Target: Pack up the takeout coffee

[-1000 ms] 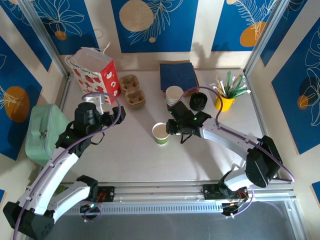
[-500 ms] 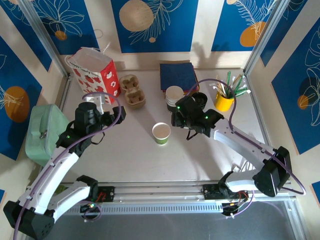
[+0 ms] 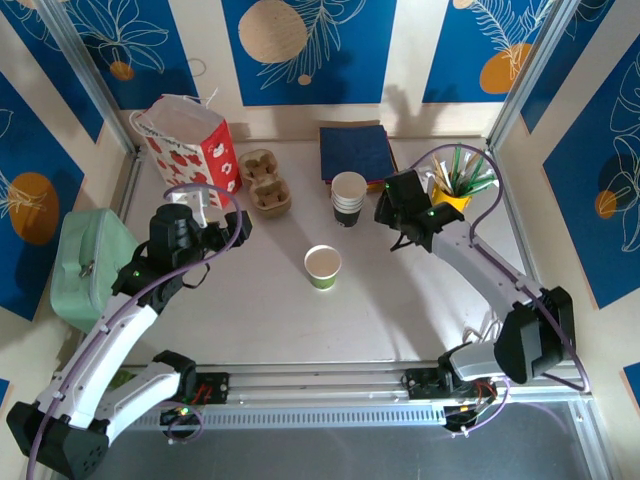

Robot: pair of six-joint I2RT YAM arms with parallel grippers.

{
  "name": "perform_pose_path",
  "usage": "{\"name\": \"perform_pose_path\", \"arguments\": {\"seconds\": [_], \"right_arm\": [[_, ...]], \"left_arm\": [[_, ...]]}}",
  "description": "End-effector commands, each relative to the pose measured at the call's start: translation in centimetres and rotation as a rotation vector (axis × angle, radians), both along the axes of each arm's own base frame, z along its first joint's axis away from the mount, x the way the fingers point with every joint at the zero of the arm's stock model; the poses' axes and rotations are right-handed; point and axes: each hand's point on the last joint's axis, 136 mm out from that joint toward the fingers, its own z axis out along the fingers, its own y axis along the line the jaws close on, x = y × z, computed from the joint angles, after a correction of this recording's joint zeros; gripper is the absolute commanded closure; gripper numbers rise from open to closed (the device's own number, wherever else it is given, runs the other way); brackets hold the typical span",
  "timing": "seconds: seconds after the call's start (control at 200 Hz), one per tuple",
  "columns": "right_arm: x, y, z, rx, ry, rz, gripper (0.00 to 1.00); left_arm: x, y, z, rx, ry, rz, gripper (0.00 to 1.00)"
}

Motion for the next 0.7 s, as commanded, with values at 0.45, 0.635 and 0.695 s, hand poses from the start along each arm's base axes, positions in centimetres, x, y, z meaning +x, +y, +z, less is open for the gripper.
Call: {"name": "perform_pose_path", "arguments": {"seconds": [0.45,0.635,0.695], "right_arm": [[6.4,-3.6,-3.8,-0.06,0.018,-0.171,0.37],[7.3,-4.2,-5.0,-0.031,0.048,-0.201,0.37],[7.5,-4.2,-5.4,-0.024,0.056,-0.203,0.37]], "left_arm": [[-0.6,0.0,0.8,-0.005,-0.025,-0.009,0.01],[-1.0,0.5,0.7,0.012,-0.027,0.0,0.01],[-1.0,0.5,0.7,0.017,-0.029,0.0,0.01]]}}
